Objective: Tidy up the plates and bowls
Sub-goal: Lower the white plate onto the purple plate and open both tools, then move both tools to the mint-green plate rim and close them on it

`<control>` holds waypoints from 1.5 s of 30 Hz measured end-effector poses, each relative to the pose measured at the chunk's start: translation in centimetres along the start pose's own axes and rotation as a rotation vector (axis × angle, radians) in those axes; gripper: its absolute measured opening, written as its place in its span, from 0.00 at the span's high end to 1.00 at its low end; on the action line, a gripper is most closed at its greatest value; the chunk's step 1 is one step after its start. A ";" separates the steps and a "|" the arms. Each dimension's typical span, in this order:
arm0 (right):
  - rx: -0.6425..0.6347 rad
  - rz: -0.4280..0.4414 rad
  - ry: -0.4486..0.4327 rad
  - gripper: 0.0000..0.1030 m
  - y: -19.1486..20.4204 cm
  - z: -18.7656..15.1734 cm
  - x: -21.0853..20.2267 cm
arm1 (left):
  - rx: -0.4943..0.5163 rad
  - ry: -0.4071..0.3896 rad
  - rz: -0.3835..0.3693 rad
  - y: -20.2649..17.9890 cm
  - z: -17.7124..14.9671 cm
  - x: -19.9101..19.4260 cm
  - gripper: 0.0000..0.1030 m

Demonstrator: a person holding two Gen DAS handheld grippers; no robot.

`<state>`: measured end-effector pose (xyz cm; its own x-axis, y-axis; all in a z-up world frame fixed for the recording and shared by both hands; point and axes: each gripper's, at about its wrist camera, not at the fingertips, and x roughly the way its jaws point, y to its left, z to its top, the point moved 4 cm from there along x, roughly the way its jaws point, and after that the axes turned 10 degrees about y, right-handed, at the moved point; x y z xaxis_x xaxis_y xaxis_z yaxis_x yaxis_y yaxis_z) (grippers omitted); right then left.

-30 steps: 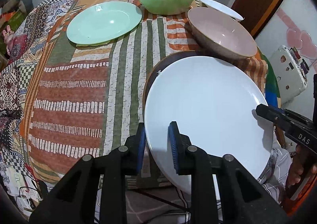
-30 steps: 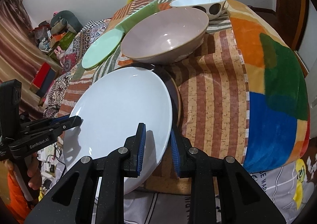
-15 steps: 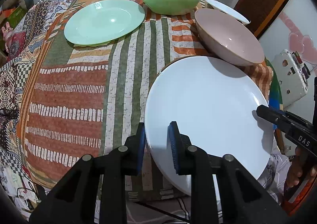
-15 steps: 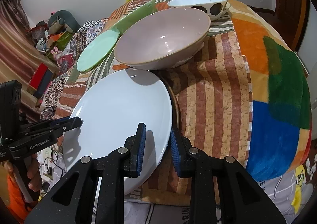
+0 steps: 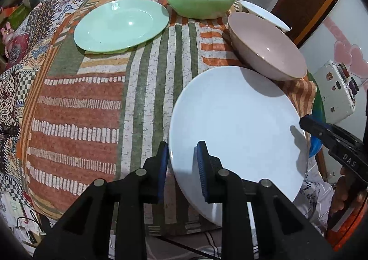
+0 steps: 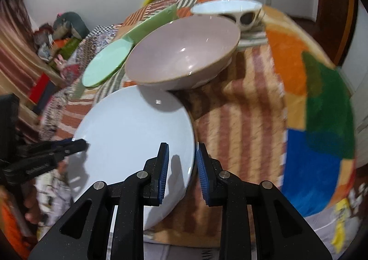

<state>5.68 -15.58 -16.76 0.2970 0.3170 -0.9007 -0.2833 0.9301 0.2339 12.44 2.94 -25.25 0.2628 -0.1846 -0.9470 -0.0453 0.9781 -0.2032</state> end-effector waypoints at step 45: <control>-0.167 0.019 -0.090 0.30 12.4 13.7 5.1 | -0.223 -0.244 0.165 17.8 11.4 -4.7 0.33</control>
<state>16.19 0.14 -13.43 0.3683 0.3565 -0.8586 -0.4350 0.8823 0.1797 21.37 22.30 -21.63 0.4553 0.0283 -0.8899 -0.3081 0.9428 -0.1276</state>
